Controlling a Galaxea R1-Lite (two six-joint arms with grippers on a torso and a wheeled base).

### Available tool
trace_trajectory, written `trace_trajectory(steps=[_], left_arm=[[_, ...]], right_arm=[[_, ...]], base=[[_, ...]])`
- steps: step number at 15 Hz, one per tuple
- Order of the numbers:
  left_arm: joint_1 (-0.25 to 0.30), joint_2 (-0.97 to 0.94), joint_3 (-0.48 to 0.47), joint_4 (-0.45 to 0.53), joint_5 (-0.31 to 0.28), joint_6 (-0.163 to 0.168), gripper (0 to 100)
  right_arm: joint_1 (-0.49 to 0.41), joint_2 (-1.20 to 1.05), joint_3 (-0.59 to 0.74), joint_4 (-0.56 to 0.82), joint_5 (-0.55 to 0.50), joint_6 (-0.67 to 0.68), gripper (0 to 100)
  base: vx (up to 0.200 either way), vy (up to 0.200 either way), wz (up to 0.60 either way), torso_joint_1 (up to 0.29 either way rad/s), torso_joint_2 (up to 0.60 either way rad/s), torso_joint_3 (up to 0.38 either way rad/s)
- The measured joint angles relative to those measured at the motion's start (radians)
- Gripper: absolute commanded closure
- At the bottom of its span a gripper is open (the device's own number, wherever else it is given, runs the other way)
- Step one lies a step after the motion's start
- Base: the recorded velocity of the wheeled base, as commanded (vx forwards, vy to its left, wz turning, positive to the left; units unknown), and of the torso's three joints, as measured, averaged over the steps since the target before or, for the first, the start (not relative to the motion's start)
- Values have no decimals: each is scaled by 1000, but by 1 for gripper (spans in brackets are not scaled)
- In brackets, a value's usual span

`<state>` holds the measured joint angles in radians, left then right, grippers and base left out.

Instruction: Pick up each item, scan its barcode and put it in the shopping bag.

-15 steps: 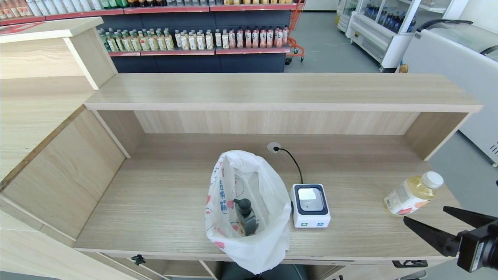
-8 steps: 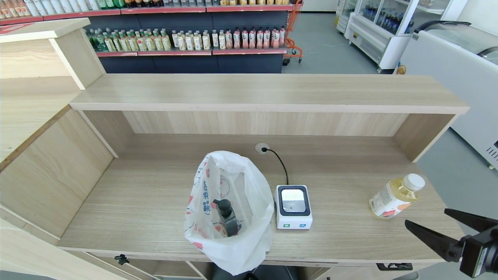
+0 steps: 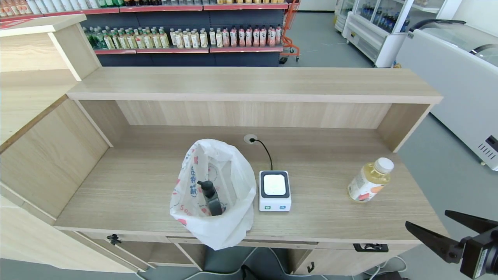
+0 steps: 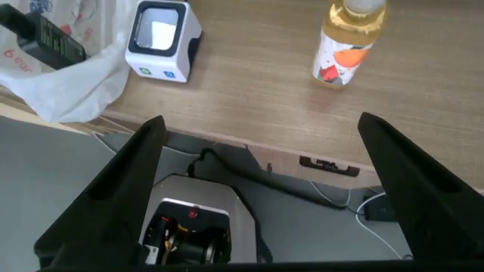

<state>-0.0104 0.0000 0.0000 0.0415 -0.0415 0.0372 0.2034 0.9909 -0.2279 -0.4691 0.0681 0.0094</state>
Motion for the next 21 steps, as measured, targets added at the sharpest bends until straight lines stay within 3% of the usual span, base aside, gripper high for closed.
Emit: trace_trajectory(steps=[4,7,15,17,21], left_arm=[[0,0,0,0,0,-3,0],[2,0,0,0,0,1,0],[0,0,0,0,0,0,0],[1,0,0,0,0,-3,0],[0,0,0,0,0,-4,0]], right_arm=[[0,5,10,-1,-1,3,0],[-16,27,1,-6,0,10,0],[-153,170,-54,-35,4,54,0],[-145,227,-81,-98,27,79,0],[-29,360,-139,-211,93,111,0]], base=[[-200,-200,0,2,0,4],[0,0,0,0,0,0],[0,-175,0,7,4,1],[0,0,0,0,0,0],[0,0,0,0,0,0]])
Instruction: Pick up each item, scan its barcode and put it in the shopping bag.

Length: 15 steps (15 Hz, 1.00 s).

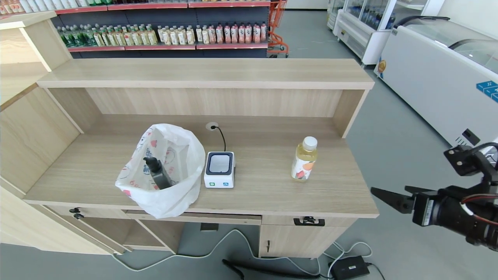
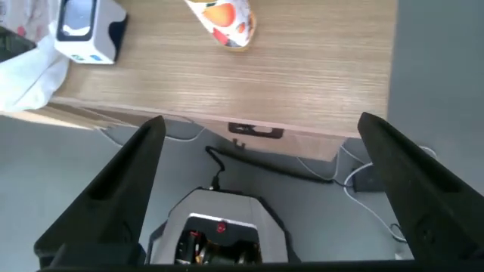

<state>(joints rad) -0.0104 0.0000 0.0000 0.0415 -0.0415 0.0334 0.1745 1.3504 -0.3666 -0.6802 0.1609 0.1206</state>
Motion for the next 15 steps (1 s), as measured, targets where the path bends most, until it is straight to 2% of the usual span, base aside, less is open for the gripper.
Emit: trace_trajectory(steps=[4,7,11,15], left_arm=[[0,0,0,0,0,0,0],[2,0,0,0,0,0,0],[1,0,0,0,0,0,0],[1,0,0,0,0,0,0]], right_arm=[[73,168,-46,-158,-11,-35,0],[87,318,-48,-311,-125,-93,0],[126,520,-51,-562,-225,-97,0],[182,630,-92,-610,-240,-67,0]], base=[[0,0,0,0,0,0],[0,0,0,0,0,0],[0,0,0,0,0,0],[0,0,0,0,0,0]])
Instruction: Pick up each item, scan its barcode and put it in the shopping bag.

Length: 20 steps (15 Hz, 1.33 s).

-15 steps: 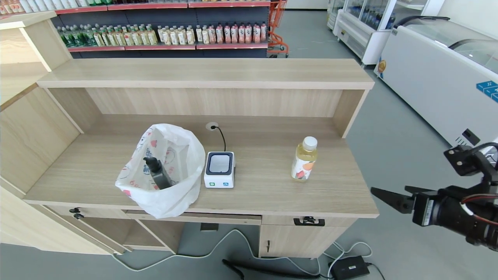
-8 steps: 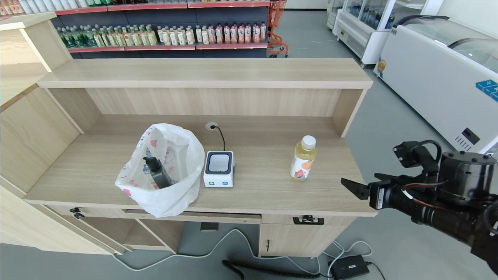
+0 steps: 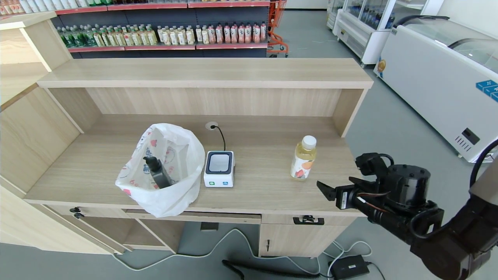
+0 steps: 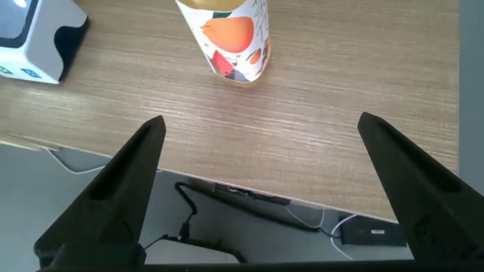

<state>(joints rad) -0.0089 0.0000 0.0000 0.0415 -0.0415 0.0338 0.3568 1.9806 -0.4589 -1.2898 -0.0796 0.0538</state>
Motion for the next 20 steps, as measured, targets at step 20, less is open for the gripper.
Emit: trace_trajectory(steps=[20], left_arm=[[0,0,0,0,0,0,0]], right_arm=[[51,318,-575,133,-90,27,0]], base=[[0,0,0,0,0,0]])
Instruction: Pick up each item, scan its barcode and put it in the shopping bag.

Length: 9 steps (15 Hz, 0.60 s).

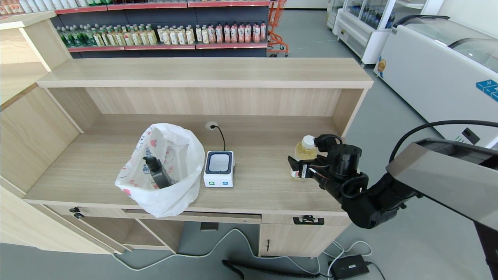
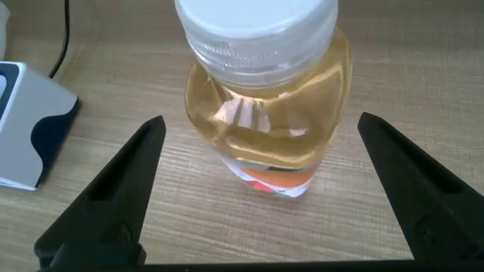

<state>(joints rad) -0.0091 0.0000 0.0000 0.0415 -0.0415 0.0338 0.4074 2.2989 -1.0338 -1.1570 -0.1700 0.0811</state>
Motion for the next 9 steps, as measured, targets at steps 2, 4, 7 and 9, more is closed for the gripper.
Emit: trace_trajectory(steps=[2,4,7,9], left_arm=[[0,0,0,0,0,0,0],[0,0,0,0,0,0,0],[0,0,0,0,0,0,0],[0,0,0,0,0,0,0]], right_arm=[[0,22,-47,13,1,0,0],[5,44,-81,30,1,-1,0],[11,77,-127,44,0,-3,0],[14,99,-160,55,2,-5,0]], base=[[0,0,0,0,0,0],[0,0,0,0,0,0],[0,0,0,0,0,0],[0,0,0,0,0,0]])
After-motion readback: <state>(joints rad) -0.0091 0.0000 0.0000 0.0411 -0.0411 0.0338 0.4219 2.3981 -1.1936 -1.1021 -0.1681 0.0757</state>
